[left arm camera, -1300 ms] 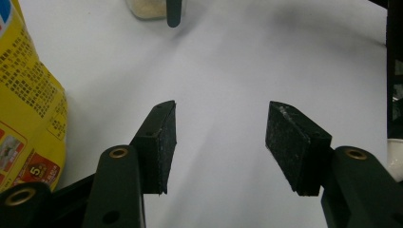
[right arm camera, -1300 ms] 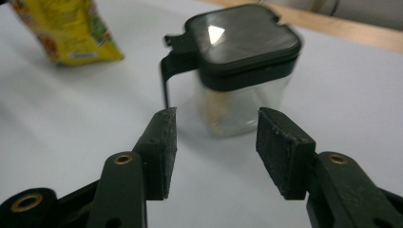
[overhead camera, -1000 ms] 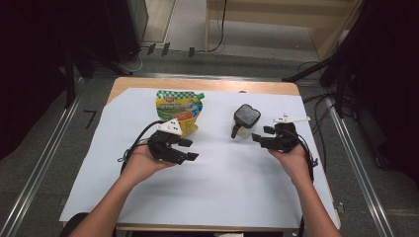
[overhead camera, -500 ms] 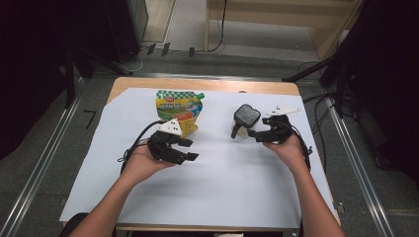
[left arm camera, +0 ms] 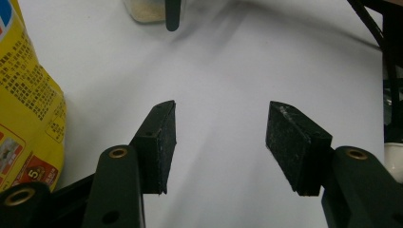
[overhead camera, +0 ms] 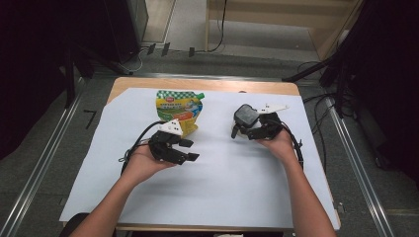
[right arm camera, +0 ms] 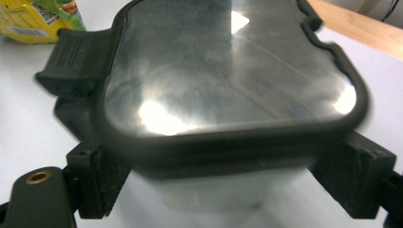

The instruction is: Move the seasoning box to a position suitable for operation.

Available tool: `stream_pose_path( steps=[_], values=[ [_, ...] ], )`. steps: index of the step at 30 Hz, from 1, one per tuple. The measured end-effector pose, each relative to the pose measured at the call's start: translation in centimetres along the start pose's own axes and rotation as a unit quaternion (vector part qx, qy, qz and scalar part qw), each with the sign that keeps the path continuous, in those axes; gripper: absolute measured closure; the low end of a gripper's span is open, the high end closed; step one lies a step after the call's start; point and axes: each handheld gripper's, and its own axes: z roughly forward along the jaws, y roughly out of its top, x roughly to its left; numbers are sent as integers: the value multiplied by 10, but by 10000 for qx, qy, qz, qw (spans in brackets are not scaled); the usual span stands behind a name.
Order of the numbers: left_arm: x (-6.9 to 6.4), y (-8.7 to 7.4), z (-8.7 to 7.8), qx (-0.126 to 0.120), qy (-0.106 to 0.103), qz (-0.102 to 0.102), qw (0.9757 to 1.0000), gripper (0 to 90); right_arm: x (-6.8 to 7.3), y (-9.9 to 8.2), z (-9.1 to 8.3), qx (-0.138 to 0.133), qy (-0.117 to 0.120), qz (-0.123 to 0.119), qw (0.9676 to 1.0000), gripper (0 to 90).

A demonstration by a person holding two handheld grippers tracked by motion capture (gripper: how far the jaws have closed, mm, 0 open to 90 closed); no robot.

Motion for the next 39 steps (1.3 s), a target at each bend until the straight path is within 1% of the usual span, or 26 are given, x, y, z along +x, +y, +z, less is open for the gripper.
stream_pose_path(
  steps=[1,2,3,5,8,10,11,12,16,18,21,23,24,26,27,28,29,30,31,33,36,39],
  values=[
    [0,0,0,0,0,0,10000,449,0,0,0,0,0,0,10000,138],
    [0,0,0,24,-9,-3,10000,449,1,1,7,-62,-45,-59,10000,136],
    [0,0,0,24,-9,-3,10000,449,2,1,9,-86,-70,-85,9999,136],
    [1,-1,1,1,-34,-20,10000,449,3,1,14,-125,-93,-79,9998,138],
    [1,-1,2,20,-51,-29,10000,449,5,1,20,-248,-196,-45,9995,133],
    [1,-1,2,23,-73,-39,10000,449,6,1,21,-281,-206,-32,9994,134],
    [0,-1,4,26,-91,-56,9999,449,6,0,22,-344,-230,46,9991,135],
    [0,-1,4,26,-91,-56,9999,449,6,0,22,-361,-254,46,9990,140],
    [0,-2,4,39,-97,-39,9999,449,8,1,22,-326,-285,47,9991,149],
    [1,-2,4,41,-98,-51,9999,449,8,1,21,-333,-279,131,9990,151],
    [2,-3,5,32,-111,-94,9999,449,9,0,21,-375,-294,179,9987,153],
    [3,-3,4,59,-106,-80,9999,449,9,1,21,-369,-294,210,9987,153],
    [3,-4,5,46,-126,-121,9998,448,10,2,19,-394,-303,234,9985,154],
    [4,-5,5,37,-130,-138,9998,447,10,4,15,-482,-296,275,9980,154],
    [4,-5,5,37,-130,-138,9998,447,10,4,15,-482,-296,275,9980,154],
    [4,-5,4,30,-133,-140,9998,446,11,8,8,-573,-304,298,9975,154],
    [4,-5,4,30,-133,-140,9998,445,11,8,8,-573,-304,298,9975,154],
    [5,-5,4,12,-148,-181,9997,445,15,13,0,-556,-343,318,9974,155],
    [5,-5,4,12,-148,-181,9997,445,15,13,0,-556,-343,318,9974,155],
    [5,-6,4,-5,-165,-205,9997,444,22,16,-12,-532,-293,338,9976,155],
    [5,-6,3,-6,-183,-206,9996,447,32,15,-21,-510,-319,305,9977,155],
    [6,-6,3,10,-204,-202,9996,447,45,9,-28,-480,-298,336,9978,155]
  ],
)
